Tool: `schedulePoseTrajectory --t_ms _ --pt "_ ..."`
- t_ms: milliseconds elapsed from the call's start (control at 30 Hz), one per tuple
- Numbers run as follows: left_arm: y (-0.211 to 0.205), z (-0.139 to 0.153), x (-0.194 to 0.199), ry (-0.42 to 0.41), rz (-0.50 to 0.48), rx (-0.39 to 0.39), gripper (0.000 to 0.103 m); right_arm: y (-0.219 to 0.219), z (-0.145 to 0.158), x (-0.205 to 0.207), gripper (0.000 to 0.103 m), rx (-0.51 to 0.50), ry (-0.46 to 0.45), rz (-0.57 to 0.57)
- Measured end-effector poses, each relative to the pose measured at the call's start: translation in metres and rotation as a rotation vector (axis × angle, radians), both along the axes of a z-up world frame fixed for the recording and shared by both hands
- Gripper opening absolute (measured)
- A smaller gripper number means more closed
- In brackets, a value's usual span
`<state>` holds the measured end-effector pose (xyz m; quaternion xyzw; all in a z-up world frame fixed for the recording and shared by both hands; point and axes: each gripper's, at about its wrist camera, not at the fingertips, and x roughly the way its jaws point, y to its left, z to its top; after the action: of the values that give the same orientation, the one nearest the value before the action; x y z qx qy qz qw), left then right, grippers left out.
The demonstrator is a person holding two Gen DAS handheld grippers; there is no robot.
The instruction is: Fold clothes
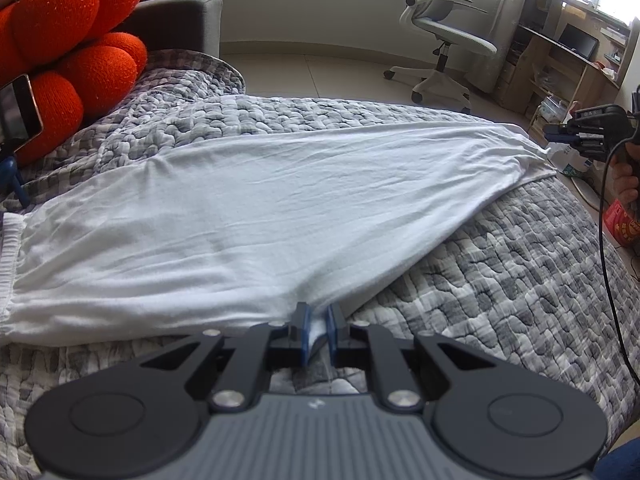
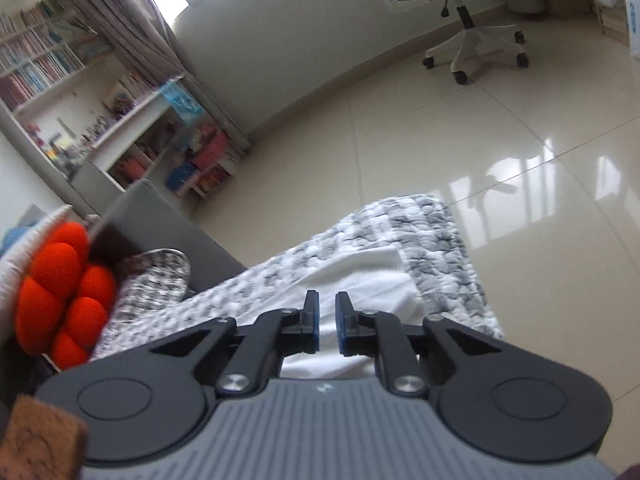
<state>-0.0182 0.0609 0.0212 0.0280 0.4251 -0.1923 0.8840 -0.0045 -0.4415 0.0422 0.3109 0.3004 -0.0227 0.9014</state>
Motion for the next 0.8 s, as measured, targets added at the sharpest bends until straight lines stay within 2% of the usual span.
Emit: schedulePoseTrajectory --t_ms 100,200,333,467,533,600,700,800 --pt "0.001 0.004 0.002 0.009 0.004 -0.006 0.011 -0.004 -0.009 -0.01 0.015 -0.057 0.042 -0.053" --pt "-0.001 0.016 0.005 -0.004 0.013 -0.016 0.011 -0.009 -0.019 -0.018 0.015 -0.047 0.045 -0.06" --pt "-0.018 0.035 0.02 -0.018 0.014 -0.038 0.011 0.003 -0.02 -0.009 0.015 -0.161 0.058 -0.019" --pt "-0.058 0.05 0.045 -0.016 -0.008 -0.048 0.011 0.018 -0.022 0.008 0.015 -0.27 0.083 0.016" --pt "-0.083 0.051 0.058 0.019 -0.027 -0.067 0.012 0.028 -0.019 0.016 0.015 -0.335 0.089 0.035" --pt "-0.112 0.051 0.068 0.037 -0.033 -0.058 0.02 0.036 -0.014 0.023 0.015 -0.384 0.076 0.061" --pt "-0.154 0.046 0.08 0.05 -0.044 -0.037 0.02 0.043 -0.014 0.038 0.015 -0.42 0.079 0.102" --pt "-0.184 0.035 0.093 0.09 -0.033 -0.08 0.02 0.047 -0.016 0.054 0.015 -0.437 0.091 0.146"
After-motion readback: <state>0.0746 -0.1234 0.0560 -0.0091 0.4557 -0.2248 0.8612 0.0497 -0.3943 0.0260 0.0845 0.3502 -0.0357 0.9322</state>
